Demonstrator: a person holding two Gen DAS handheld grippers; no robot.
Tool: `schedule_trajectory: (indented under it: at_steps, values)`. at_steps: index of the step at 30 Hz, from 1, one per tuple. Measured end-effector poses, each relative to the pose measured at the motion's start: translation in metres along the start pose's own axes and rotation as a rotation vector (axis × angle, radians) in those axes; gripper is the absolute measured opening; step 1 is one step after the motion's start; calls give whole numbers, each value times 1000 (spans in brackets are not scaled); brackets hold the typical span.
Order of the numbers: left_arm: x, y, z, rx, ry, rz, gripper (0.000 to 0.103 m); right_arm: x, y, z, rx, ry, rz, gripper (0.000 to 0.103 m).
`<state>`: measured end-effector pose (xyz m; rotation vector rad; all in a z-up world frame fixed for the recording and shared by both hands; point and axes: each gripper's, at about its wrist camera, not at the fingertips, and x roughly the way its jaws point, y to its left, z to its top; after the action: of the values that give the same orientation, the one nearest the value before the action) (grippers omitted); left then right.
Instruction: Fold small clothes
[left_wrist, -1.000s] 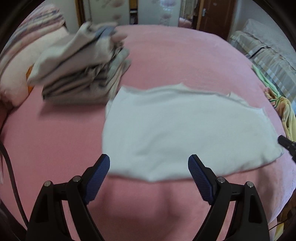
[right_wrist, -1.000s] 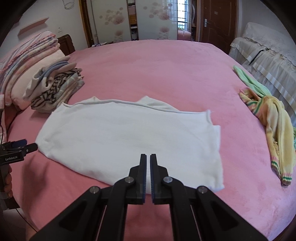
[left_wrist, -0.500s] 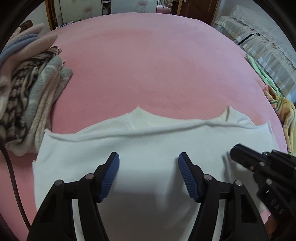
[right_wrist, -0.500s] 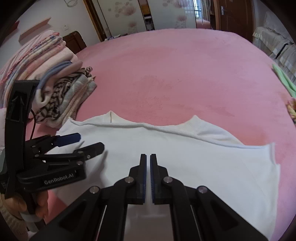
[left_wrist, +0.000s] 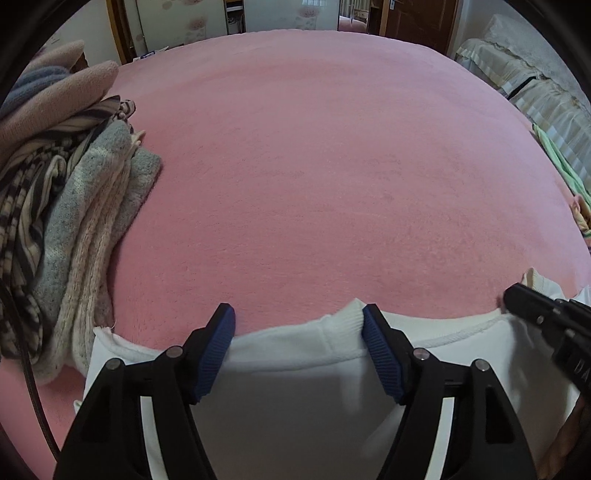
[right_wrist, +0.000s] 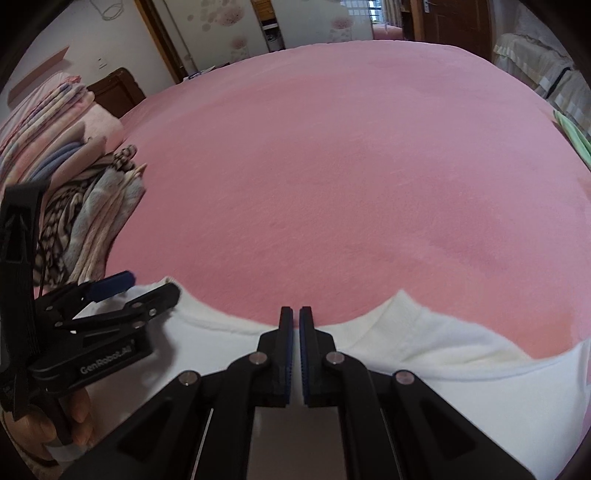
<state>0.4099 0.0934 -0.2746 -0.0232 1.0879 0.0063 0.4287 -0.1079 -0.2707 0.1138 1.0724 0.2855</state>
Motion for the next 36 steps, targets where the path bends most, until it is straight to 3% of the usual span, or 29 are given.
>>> schedule_trajectory:
  at_steps: [7, 13, 16, 24, 28, 36]
  values:
    - [-26, -3, 1, 17, -37, 2, 70, -30, -23, -1, 21, -46, -20, 2]
    - [-71, -8, -10, 40, -51, -13, 70, -65, -11, -15, -29, -59, -19, 2]
    - [-96, -13, -22, 47, -53, -17, 78, -81, 1, -25, -58, -67, -16, 2]
    - [-139, -2, -62, -11, -58, -35, 87, -115, 31, -55, -119, -93, 0, 2]
    - [-153, 17, -97, -111, -76, -76, 92, -127, 38, -71, -124, -105, 15, 6]
    - [-164, 50, -156, -239, -109, -15, 92, -139, 41, -103, -141, -134, -30, 6]
